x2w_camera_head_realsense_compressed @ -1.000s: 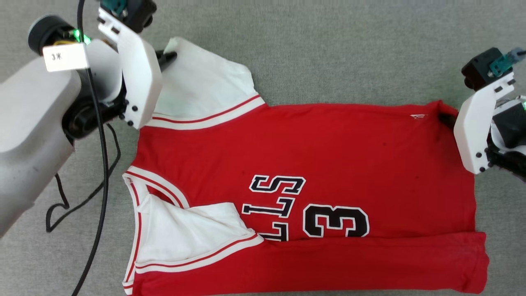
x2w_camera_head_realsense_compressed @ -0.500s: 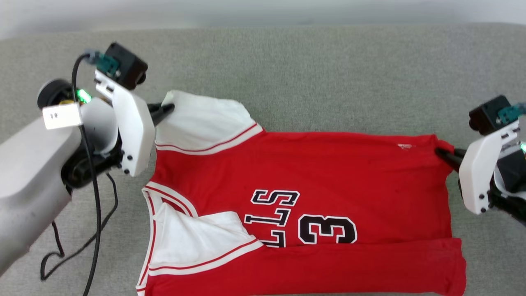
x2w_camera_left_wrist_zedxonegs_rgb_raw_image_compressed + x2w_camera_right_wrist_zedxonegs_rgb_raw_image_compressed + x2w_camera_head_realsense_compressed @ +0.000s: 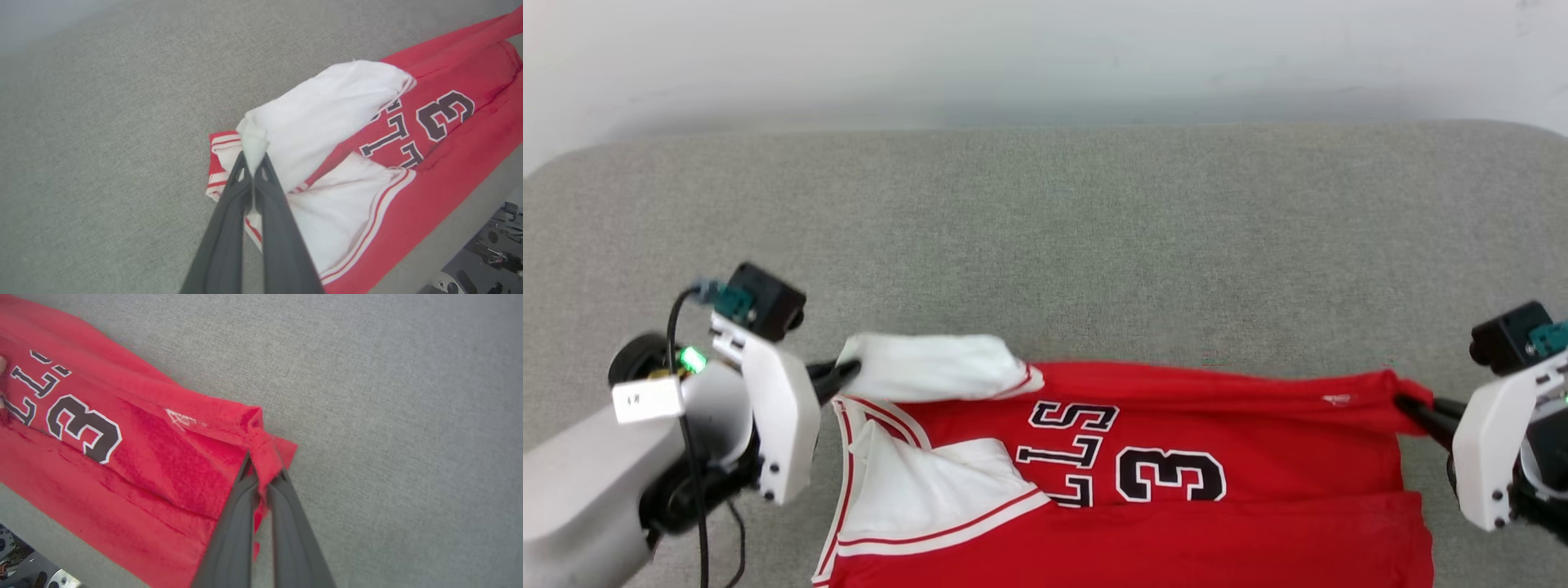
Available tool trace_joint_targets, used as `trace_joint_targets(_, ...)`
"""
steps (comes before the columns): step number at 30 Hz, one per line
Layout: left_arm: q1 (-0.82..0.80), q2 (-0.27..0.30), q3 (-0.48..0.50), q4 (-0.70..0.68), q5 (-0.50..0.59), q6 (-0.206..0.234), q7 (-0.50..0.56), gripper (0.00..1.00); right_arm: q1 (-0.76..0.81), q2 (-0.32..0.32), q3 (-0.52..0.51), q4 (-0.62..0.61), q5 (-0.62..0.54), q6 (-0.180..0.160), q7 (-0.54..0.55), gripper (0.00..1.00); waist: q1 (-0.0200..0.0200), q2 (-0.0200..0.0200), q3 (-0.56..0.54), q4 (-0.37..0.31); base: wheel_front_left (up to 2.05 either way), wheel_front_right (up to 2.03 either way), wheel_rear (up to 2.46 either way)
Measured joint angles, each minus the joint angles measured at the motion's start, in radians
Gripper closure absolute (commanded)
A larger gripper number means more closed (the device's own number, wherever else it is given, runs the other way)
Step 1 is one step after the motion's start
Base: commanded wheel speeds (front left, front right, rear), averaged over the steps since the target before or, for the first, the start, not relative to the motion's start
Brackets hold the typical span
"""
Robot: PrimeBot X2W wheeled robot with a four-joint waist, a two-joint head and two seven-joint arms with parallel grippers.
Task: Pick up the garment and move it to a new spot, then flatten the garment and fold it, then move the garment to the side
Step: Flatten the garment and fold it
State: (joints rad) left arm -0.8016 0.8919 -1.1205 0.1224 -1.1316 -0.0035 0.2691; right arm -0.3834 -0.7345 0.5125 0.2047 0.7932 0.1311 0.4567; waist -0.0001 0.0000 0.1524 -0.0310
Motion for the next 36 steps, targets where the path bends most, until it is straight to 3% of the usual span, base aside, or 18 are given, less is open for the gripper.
trace_joint_targets(8, 0.160, 0.051, -0.024, -0.087, -0.048, 0.075, -0.064, 1.00, 0.157, 0.007, -0.061, -0.062, -0.002, 0.000, 0.002, 1.00, 0.0000, 0.0000, -0.042, 0.006, 0.00, 0.00, 0.00)
trace_joint_targets(14, 0.250, 0.058, -0.042, -0.096, -0.080, 0.101, -0.102, 1.00, 0.241, 0.024, -0.101, -0.088, -0.012, 0.000, 0.011, 1.00, 0.0000, 0.0000, -0.049, 0.013, 0.00, 0.00, 0.00)
trace_joint_targets(20, 0.288, 0.025, -0.052, -0.052, -0.103, 0.099, -0.123, 1.00, 0.288, 0.045, -0.116, -0.083, -0.021, 0.000, 0.043, 1.00, 0.0001, 0.0000, -0.029, 0.014, 0.00, 0.00, 0.00)
trace_joint_targets(22, 0.303, -0.012, -0.057, 0.020, -0.120, 0.081, -0.129, 1.00, 0.287, 0.083, -0.110, -0.045, -0.038, 0.000, 0.046, 1.00, 0.0001, 0.0000, -0.003, 0.007, 0.00, 0.00, 0.00)
trace_joint_targets(28, 0.307, -0.042, -0.056, 0.071, -0.132, 0.062, -0.147, 1.00, 0.283, 0.108, -0.100, -0.012, -0.046, 0.000, 0.025, 1.00, 0.0001, 0.0000, 0.009, 0.004, 0.00, 0.00, 0.00)
trace_joint_targets(29, 0.310, -0.048, -0.055, 0.077, -0.132, 0.060, -0.154, 0.84, 0.283, 0.111, -0.102, -0.008, -0.045, 0.000, 0.015, 0.72, 0.0001, 0.0000, 0.008, 0.004, 0.00, 0.00, 0.00)
trace_joint_targets(30, 0.313, -0.051, -0.053, 0.081, -0.133, 0.061, -0.165, 0.20, 0.283, 0.113, -0.102, -0.005, -0.045, 0.000, 0.006, 0.51, 0.0001, 0.0000, 0.006, 0.004, 0.00, 0.00, 0.00)
trace_joint_targets(31, 0.318, -0.054, -0.049, 0.085, -0.132, 0.066, -0.180, 0.00, 0.283, 0.115, -0.103, -0.004, -0.045, 0.000, 0.000, 0.04, 0.0001, 0.0000, 0.002, 0.004, 0.00, 0.00, 0.00)
trace_joint_targets(32, 0.323, -0.056, -0.045, 0.087, -0.128, 0.072, -0.196, 0.00, 0.284, 0.117, -0.105, -0.004, -0.045, 0.000, -0.006, 0.00, 0.0002, 0.0000, -0.002, 0.004, 0.00, 0.00, 0.00)
trace_joint_targets(36, 0.339, -0.057, -0.022, 0.075, -0.115, 0.105, -0.274, 0.00, 0.293, 0.116, -0.136, -0.033, -0.042, 0.000, -0.038, 0.00, 0.0003, 0.0000, -0.028, 0.008, 0.00, 0.00, 0.00)
